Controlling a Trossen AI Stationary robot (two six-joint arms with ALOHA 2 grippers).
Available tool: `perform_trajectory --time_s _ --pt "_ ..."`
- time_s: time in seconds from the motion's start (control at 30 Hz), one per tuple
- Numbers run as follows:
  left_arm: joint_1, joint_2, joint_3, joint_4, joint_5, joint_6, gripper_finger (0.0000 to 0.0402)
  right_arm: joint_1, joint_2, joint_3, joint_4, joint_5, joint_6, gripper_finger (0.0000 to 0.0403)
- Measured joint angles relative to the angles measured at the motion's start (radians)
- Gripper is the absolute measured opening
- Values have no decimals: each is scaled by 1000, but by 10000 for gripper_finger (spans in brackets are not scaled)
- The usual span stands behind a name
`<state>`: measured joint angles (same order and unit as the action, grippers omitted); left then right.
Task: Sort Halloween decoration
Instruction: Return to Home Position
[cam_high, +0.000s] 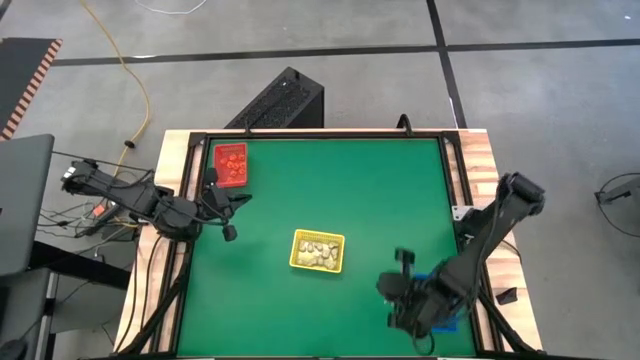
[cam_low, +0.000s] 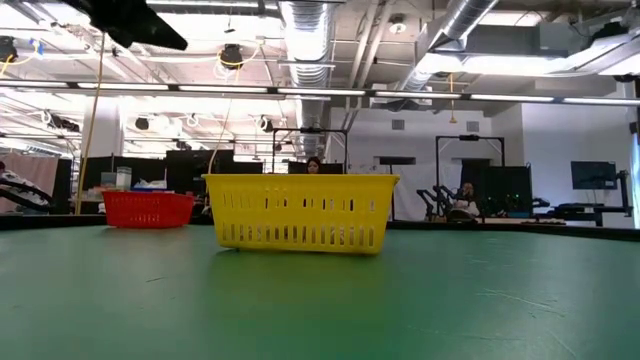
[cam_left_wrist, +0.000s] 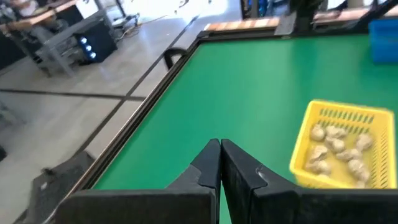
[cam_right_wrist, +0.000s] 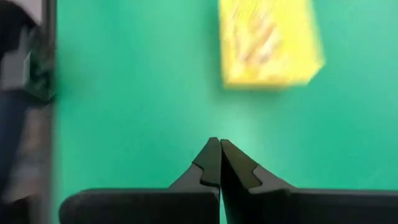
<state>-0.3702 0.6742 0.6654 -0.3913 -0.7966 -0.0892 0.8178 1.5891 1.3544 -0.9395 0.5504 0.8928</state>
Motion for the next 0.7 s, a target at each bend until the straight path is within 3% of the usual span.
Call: perform_trajectory --time_s 0.13,0.27,0.37,0.53,0.6,0.7 --pt "0 12 -85 151 49 53 0 -43 -125 -20 17 171 -282 23" --pt "0 -6 -239 401 61 109 0 -111 -309 -203 195 178 -461 23" --pt "12 -48 -338 590 73 175 0 -205 -479 -429 436 60 -588 23" --pt "67 -161 -430 757 122 248 0 -477 -723 -754 936 -272 -819 24" --pt "101 -210 -455 758 129 256 0 -589 -780 -839 1040 -375 -883 24" --pt "154 -280 -491 751 138 209 0 -726 -842 -926 1070 -437 -925 24"
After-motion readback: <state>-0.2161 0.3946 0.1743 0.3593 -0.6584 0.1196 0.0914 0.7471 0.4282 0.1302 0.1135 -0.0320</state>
